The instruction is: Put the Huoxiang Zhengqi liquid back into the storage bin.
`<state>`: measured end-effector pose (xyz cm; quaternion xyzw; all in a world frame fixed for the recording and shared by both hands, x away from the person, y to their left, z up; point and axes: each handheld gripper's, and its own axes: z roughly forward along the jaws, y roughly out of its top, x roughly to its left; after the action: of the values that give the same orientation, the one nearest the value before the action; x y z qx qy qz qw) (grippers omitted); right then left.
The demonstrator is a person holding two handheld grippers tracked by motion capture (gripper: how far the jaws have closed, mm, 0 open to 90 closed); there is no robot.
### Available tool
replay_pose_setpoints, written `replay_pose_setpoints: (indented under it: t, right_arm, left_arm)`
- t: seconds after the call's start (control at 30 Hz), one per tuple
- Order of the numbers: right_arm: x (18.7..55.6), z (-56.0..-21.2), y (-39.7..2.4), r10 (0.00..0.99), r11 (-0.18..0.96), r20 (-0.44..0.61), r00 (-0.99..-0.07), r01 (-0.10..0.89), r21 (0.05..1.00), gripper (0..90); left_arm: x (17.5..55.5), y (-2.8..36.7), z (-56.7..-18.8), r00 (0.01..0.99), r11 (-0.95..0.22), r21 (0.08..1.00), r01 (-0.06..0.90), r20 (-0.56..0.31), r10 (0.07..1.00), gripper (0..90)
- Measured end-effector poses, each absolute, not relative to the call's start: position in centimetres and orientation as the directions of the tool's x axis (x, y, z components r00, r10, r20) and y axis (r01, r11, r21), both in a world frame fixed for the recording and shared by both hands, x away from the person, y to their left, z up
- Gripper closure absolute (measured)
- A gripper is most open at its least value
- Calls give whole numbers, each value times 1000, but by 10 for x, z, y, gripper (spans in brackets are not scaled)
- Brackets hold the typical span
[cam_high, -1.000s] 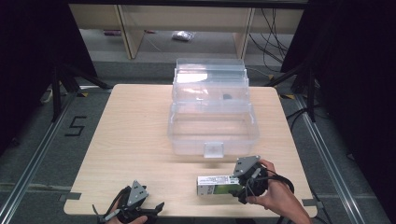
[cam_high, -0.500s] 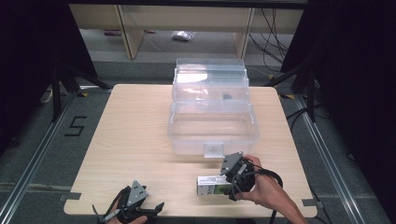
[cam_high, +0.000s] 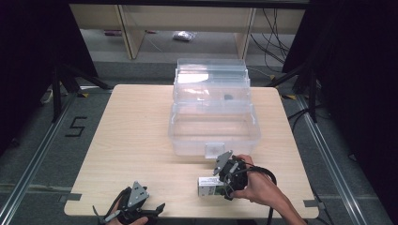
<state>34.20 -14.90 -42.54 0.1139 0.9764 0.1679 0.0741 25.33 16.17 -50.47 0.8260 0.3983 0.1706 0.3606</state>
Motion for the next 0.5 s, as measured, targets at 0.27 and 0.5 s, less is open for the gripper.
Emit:
replay_pose_setpoints:
  t: [0.27,0.5]
  right_arm:
    - [342,-432,-142,254,929,-100,-962,214,304,238]
    - [345,-435,-140,229,943,-100,-968,196,267,276]
  left_arm:
    - [253,160,-505,619,-389,748,537,-37,784,148]
    - [253,160,-506,618,-391,750,534,-31,785,148]
